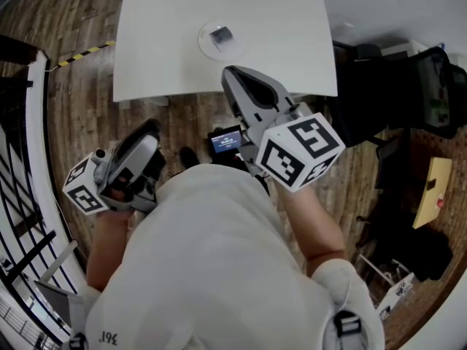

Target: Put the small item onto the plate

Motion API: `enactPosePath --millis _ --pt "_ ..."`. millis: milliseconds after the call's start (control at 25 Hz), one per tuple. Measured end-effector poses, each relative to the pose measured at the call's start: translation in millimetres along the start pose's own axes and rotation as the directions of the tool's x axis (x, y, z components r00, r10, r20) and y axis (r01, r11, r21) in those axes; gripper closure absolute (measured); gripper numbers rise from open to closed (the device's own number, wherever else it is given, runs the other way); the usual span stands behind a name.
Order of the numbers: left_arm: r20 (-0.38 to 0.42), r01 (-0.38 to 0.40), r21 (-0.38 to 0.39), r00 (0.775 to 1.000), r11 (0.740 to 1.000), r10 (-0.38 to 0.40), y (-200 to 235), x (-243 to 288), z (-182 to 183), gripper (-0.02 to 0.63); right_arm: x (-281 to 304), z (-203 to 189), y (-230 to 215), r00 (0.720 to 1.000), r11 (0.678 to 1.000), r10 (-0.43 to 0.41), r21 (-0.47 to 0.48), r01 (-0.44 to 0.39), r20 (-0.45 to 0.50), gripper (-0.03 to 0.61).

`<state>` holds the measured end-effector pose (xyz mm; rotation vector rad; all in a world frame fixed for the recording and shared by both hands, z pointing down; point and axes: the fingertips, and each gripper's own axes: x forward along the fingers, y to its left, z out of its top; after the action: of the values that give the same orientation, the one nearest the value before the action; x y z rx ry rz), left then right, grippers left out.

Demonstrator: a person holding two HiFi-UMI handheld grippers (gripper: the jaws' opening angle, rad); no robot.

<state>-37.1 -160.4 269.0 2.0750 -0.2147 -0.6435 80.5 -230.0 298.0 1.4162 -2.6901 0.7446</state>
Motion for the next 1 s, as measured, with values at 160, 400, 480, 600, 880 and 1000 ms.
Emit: enactPosePath --millis 160,400,480,600,880,1000 --pt "-0.003 0.035 0.007 0.999 0.999 -0.035 -11 4 2 0.477 -9 10 11 0.997 0.985 0.063 0.159 -0.071 0.052 0.577" --pt "-0.024 0.052 0.006 0.998 0.999 -0.051 -15 10 -3 0.477 -20 22 13 0.993 0.986 0.066 0.147 -0.079 0.095 0.578" --pt "-0.033 0.055 0.002 0.998 0.998 -0.055 -15 12 -6 0.478 -23 25 12 0.993 0.990 0.058 0.124 -0.071 0.102 0.578" --pt "-0.047 0.059 -0.004 0.997 0.998 -0.059 -15 14 -9 0.478 -25 26 8 0.993 0.991 0.047 0.119 -0.060 0.110 0.578" --pt "-0.088 0.064 -0.022 0.994 0.998 -0.066 -14 21 -20 0.477 -27 32 5 0.991 0.994 0.038 0.096 -0.050 0.125 0.578" --pt "-0.094 0.064 -0.027 0.993 0.998 -0.066 -13 23 -22 0.477 -26 34 6 0.991 0.995 0.041 0.087 -0.053 0.129 0.578"
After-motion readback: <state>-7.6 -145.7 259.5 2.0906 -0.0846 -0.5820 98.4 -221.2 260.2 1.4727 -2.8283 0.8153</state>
